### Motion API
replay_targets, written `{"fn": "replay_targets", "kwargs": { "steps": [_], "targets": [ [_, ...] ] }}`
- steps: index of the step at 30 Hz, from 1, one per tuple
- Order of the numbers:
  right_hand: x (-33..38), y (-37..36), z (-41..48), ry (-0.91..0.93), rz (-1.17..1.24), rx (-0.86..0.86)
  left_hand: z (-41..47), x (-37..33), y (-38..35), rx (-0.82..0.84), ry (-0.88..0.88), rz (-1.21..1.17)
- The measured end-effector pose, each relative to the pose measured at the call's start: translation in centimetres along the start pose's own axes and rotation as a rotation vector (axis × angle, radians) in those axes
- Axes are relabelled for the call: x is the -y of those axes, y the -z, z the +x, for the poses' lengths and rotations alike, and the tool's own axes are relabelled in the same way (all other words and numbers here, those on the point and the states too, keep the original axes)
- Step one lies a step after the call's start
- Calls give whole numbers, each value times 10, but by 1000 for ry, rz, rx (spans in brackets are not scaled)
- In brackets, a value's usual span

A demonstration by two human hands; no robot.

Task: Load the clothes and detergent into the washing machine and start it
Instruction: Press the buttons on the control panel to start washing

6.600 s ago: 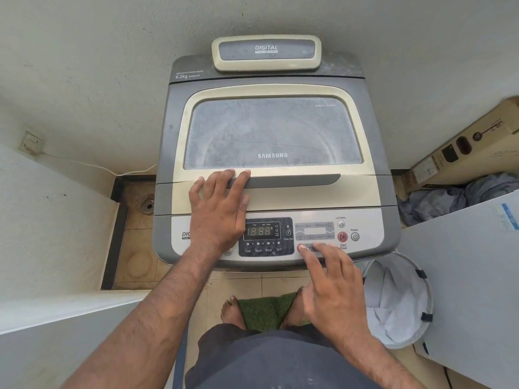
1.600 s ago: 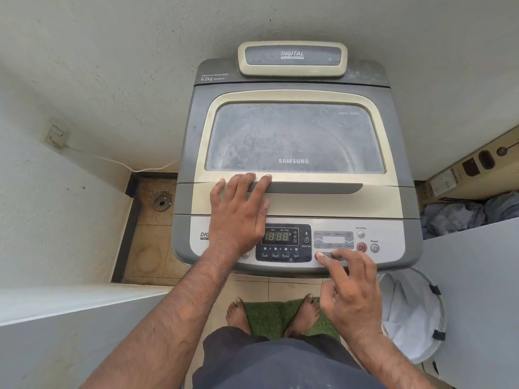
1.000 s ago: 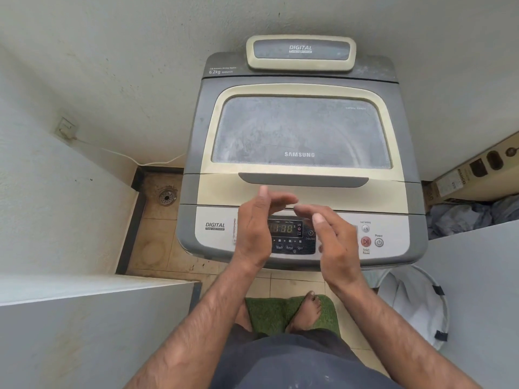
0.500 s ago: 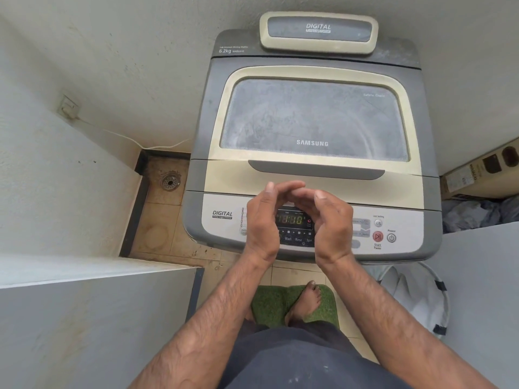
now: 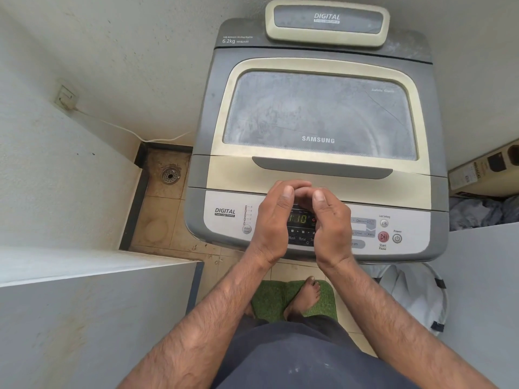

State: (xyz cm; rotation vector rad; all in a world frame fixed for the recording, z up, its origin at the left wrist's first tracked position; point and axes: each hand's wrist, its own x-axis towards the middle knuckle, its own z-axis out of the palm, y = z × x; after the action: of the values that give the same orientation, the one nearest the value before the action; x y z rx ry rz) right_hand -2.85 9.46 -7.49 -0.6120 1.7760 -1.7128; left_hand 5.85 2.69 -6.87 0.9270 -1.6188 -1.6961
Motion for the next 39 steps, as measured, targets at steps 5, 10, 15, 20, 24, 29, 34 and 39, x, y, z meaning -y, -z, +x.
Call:
{"fn": "replay_targets", "kwargs": {
  "steps": [5,10,15,20,24,29,34,39],
  "targets": [
    [1,1,0,3,-25,-2,0,-1,2,16,-6,15],
    [2,0,-1,6,-26,-1,0,-2,3,24,-4,15],
    [3,0,-2,3,-11,2,0,0,3,21,-7,24],
    [4,1,-1,7,0,7,1,2,4,24,-13,37],
    [3,2,0,4,10,14,1,2,4,23,-9,34],
    [2,6,1,-27,50,51,3,4,7,49,26,-53],
    [4,10,4,-45,121,101,6,8,11,85,75,-121],
    [8,12,3,-59,116,129,6,6,11,94,89,-147]
  ]
}}
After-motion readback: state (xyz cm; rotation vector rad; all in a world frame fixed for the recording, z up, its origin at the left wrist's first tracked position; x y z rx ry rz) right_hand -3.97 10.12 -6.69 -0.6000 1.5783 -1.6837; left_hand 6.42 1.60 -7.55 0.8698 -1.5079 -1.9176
